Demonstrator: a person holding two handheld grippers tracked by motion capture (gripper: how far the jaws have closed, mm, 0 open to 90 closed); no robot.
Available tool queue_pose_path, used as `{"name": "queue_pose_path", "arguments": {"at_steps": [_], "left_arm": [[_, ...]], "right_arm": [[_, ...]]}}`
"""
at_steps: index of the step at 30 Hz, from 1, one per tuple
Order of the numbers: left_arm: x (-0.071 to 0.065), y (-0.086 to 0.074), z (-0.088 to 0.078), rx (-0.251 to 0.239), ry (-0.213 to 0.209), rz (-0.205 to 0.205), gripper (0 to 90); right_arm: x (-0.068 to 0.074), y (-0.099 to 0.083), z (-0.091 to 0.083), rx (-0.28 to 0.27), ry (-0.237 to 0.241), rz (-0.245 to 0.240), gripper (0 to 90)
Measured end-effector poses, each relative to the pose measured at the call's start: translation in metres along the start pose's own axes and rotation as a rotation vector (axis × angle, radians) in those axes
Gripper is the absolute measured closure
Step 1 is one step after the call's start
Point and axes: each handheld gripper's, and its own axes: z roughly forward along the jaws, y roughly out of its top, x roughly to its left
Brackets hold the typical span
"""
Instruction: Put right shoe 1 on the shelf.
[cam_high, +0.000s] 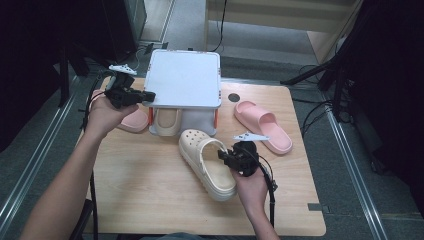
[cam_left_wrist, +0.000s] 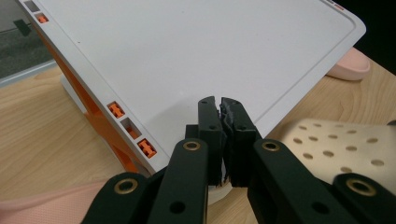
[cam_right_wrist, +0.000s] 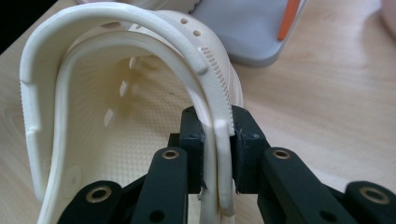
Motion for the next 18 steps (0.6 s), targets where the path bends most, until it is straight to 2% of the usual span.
{"name": "queue_pose_path", "arguments": {"at_steps": [2, 5, 7, 9, 11, 13, 18], "left_arm": [[0.0, 0.0, 0.0, 0.0, 0.0, 0.002, 87.1], [-0.001, 0.0, 0.001, -0.001, -0.004, 0.001, 87.0], [-0.001, 0.0, 0.001, -0.001, -0.003, 0.002, 86.9], [-0.001, 0.0, 0.001, -0.003, -0.003, 0.0, 87.0], [-0.001, 0.0, 0.001, -0.003, -0.004, 0.001, 87.0], [0.0, 0.0, 0.001, -0.003, -0.006, -0.001, 86.9], [0.0, 0.0, 0.001, -0.002, -0.008, -0.001, 86.8]], "right_arm": [[0.0, 0.003, -0.001, -0.005, -0.005, 0.002, 78.5], [-0.004, 0.019, 0.001, -0.035, -0.022, -0.004, 78.5], [-0.005, 0.023, 0.002, -0.039, -0.028, -0.007, 78.5], [-0.008, 0.035, 0.01, -0.046, -0.047, -0.011, 78.5], [-0.009, 0.038, 0.012, -0.049, -0.052, -0.009, 78.4], [-0.012, 0.046, 0.021, -0.051, -0.072, 0.001, 78.4], [-0.016, 0.051, 0.038, -0.053, -0.1, 0.025, 78.3]]}}
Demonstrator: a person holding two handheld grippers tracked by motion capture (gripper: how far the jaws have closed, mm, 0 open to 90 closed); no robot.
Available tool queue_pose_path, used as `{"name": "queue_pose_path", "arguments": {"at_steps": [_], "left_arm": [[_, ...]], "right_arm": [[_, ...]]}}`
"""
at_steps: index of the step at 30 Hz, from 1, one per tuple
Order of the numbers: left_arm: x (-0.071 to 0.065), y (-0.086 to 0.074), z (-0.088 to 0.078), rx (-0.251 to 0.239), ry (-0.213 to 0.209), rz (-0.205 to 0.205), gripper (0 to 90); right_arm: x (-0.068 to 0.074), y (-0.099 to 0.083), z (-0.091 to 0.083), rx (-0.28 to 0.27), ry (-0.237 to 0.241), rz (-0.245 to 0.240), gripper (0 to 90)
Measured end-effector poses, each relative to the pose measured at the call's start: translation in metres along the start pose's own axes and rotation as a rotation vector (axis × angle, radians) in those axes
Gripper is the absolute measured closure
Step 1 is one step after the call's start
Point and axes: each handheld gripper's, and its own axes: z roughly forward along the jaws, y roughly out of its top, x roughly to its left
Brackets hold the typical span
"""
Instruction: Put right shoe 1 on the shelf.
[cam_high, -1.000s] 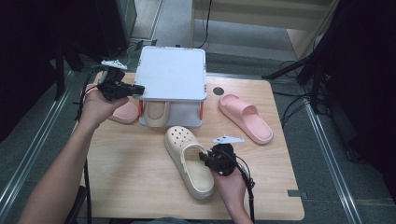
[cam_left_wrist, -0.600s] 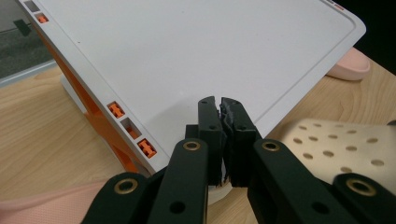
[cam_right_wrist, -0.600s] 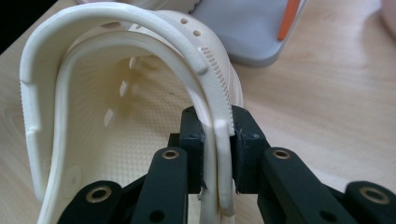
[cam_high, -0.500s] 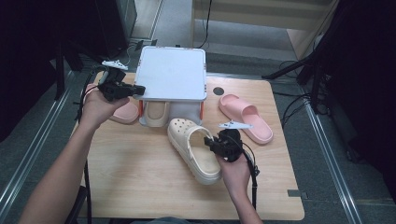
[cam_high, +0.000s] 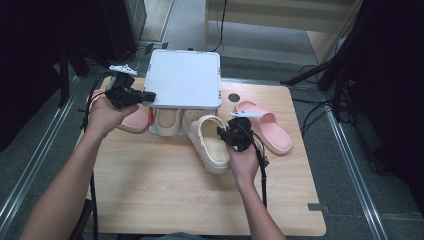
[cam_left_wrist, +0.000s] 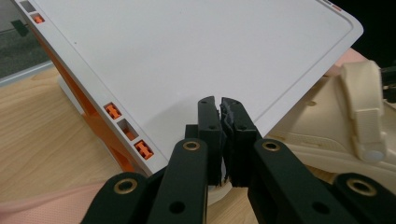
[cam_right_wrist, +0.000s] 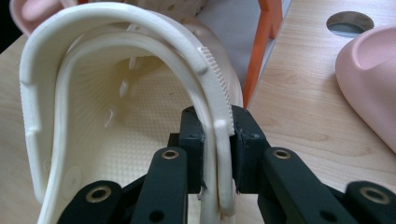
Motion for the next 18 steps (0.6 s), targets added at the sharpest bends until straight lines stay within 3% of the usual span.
{"name": "queue_pose_path", "arguments": {"at_steps": [8, 18], "left_arm": [[-0.001, 0.0, 0.001, 0.0, -0.001, 0.005, 86.8], [-0.001, 0.0, 0.001, 0.0, -0.004, 0.004, 86.8]], "right_arm": [[0.007, -0.004, 0.022, 0.021, -0.035, -0.008, 77.7], [0.017, -0.009, 0.034, 0.019, -0.036, 0.001, 74.3]]}}
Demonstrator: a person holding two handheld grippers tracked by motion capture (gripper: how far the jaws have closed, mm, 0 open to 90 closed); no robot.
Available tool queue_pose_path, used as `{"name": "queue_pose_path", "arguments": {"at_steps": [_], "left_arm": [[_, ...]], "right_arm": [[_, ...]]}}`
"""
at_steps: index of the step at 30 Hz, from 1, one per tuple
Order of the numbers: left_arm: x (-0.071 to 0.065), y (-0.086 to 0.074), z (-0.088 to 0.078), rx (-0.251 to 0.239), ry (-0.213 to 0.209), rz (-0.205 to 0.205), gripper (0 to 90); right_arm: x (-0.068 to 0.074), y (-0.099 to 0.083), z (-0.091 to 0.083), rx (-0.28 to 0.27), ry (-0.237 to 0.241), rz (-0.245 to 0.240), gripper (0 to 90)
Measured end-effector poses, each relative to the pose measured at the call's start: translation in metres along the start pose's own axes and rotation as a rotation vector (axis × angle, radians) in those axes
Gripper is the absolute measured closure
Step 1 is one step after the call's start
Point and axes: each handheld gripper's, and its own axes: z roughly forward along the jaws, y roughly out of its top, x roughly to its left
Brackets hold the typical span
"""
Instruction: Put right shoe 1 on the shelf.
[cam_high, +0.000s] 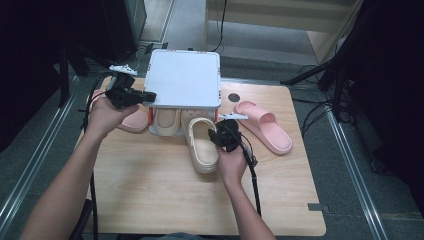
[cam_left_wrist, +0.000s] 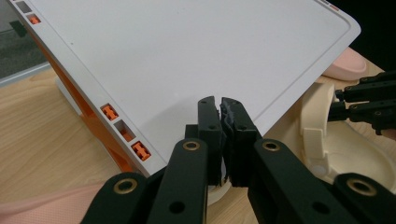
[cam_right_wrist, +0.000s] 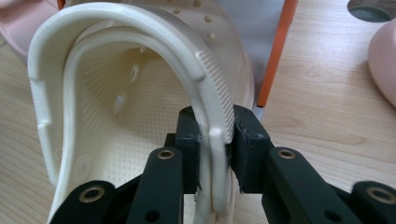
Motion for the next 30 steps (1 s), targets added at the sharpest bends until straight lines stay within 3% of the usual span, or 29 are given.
{"name": "queue_pose_path", "arguments": {"at_steps": [10, 15, 22, 27, 30], "left_arm": [[0.0, 0.0, 0.0, -0.002, -0.005, 0.001, 86.5], [0.0, 0.0, 0.0, -0.003, -0.004, -0.001, 86.4], [0.001, -0.001, 0.0, -0.005, -0.008, -0.005, 85.7], [0.0, 0.0, 0.0, -0.003, -0.006, -0.001, 85.7], [0.0, 0.0, 0.0, -0.002, -0.004, 0.0, 85.7]], "right_arm": [[0.004, -0.004, 0.005, 0.026, 0.043, -0.009, 68.7], [0.003, -0.003, -0.003, 0.001, 0.073, -0.006, 61.3], [0.006, -0.006, -0.021, 0.0, 0.079, -0.051, 53.3], [0.006, -0.01, -0.04, -0.026, 0.104, -0.06, 56.7], [0.004, -0.016, -0.052, -0.023, 0.165, -0.041, 69.4]]}}
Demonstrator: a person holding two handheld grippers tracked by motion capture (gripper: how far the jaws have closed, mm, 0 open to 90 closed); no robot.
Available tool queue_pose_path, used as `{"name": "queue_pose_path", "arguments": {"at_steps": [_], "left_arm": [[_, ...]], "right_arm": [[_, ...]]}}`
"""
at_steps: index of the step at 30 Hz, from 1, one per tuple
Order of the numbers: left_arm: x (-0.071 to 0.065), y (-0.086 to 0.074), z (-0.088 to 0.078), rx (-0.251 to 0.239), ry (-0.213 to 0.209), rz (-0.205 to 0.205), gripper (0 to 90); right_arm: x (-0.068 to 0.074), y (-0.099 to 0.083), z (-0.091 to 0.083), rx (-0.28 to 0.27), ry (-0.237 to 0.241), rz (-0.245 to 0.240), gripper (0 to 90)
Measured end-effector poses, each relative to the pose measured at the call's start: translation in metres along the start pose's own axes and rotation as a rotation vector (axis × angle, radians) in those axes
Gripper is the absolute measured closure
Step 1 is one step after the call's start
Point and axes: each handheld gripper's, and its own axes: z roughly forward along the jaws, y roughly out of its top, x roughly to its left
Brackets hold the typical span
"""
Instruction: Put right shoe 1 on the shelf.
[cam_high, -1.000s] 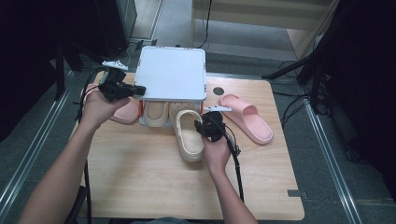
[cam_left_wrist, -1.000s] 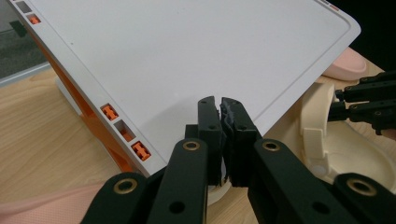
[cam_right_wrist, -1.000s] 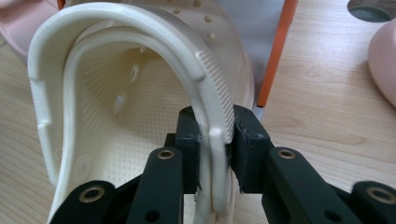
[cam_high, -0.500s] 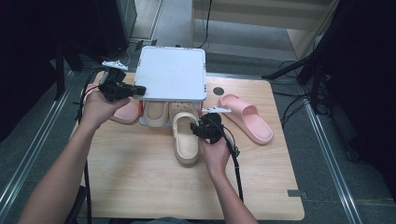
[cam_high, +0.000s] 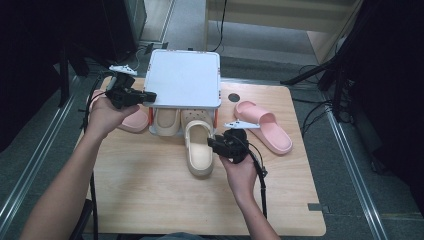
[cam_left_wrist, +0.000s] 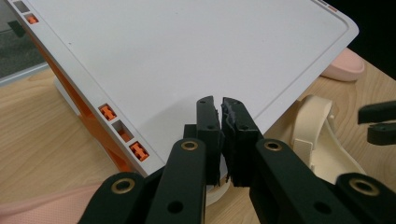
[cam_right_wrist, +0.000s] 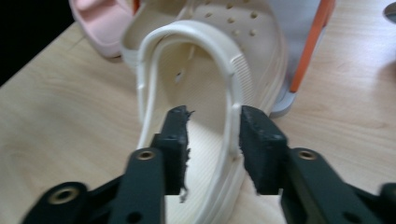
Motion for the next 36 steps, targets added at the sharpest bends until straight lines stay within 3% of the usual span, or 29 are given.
{"name": "queue_pose_path", "arguments": {"at_steps": [4, 6, 11, 15, 21, 28, 36], "left_arm": [[0.0, 0.0, 0.0, 0.0, 0.001, 0.0, 85.6], [0.0, 0.0, 0.0, -0.001, 0.001, -0.002, 85.6], [-0.001, 0.0, 0.0, -0.001, 0.003, -0.001, 85.7], [-0.001, 0.0, 0.0, 0.0, 0.004, -0.002, 85.6], [-0.001, 0.0, 0.0, -0.001, 0.002, -0.001, 85.6], [0.0, 0.0, 0.0, -0.003, 0.001, 0.0, 85.6], [0.0, 0.0, 0.0, -0.003, -0.001, 0.0, 85.7]], "right_arm": [[0.004, -0.011, -0.007, 0.022, 0.041, -0.006, 79.8], [0.006, -0.015, -0.008, 0.032, 0.052, -0.006, 80.6], [0.015, -0.038, -0.011, 0.053, 0.06, -0.045, 88.0], [0.018, -0.048, -0.012, 0.073, 0.081, -0.034, 90.0], [0.026, -0.073, -0.008, 0.158, 0.108, -0.041, 90.0], [0.028, -0.083, 0.003, 0.208, 0.104, -0.046, 90.0], [0.027, -0.079, 0.014, 0.211, 0.093, -0.07, 90.0]]}}
